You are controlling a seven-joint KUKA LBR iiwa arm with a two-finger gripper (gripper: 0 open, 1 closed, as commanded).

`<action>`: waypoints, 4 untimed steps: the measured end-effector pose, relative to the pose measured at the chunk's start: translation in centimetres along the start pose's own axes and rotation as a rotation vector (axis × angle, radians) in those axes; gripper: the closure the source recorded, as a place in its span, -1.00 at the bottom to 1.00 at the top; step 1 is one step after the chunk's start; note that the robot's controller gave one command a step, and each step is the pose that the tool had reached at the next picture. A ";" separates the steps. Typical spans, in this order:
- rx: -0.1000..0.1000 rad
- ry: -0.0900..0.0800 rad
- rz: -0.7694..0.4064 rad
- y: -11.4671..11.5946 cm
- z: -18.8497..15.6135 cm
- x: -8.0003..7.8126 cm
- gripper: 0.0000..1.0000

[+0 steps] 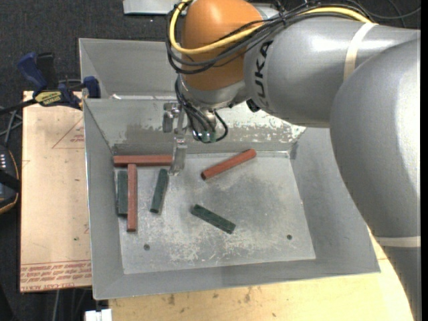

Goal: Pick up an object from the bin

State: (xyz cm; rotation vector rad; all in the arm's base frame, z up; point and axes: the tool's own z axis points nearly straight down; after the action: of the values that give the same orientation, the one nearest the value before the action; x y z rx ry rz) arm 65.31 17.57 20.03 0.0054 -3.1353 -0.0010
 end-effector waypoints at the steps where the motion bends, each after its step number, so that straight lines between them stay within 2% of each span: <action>1: -0.001 -0.008 0.003 -0.1 -0.6 -0.2 -1.00; 2: -0.002 -0.010 -0.007 -0.1 -0.4 -0.1 -1.00; 3: -0.001 -0.011 -0.108 -1.2 6.1 4.9 -1.00; 4: 0.000 0.002 -0.257 -2.2 9.2 5.9 -1.00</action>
Offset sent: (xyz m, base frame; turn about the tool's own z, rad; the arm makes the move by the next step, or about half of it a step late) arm -0.0409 -0.0438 -0.1149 -0.4152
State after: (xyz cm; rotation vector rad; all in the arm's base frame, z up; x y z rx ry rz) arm 59.34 15.31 10.82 0.4068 -3.1066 -0.0026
